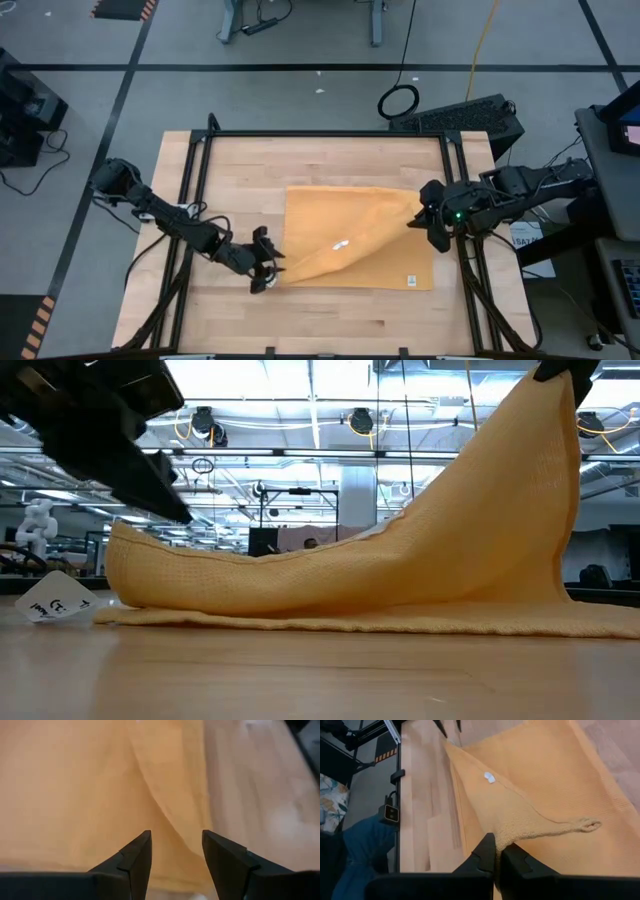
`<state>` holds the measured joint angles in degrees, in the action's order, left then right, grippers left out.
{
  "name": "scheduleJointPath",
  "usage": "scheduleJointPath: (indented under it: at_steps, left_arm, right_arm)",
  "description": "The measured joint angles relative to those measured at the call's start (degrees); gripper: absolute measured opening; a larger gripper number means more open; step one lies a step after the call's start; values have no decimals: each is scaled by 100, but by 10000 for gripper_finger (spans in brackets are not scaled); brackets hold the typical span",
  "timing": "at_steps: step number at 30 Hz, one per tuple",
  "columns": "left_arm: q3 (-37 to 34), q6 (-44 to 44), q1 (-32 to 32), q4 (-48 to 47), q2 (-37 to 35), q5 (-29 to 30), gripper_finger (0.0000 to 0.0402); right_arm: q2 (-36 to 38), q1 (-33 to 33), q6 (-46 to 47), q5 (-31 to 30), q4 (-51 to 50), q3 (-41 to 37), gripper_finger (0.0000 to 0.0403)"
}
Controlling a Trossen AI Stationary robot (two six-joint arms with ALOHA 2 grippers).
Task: Roll towel
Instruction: Fold the yellow towel in
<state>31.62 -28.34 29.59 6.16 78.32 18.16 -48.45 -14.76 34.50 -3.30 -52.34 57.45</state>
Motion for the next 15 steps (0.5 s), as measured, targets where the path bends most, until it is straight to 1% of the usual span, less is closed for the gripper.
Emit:
scheduleJointPath:
  at_steps: [2,4,8,11,15]
  left_arm:
    - [-16,-441,173,-8,4,-17,180]
    - [-16,-776,421,-5,4,189,180]
    - [-16,-1166,780,25,72,611,190]
    - [-16,-1340,884,102,254,856,206]
    - [-22,-1309,854,452,713,824,218]
  right_arm:
    - [0,-5,0,0,-28,0,0]
    - [0,-3,-23,-9,-30,0,0]
    - [0,-2,-109,-144,-28,0,0]
    - [-2,0,-129,-150,-25,0,0]
    - [-2,0,-113,-159,-24,0,0]
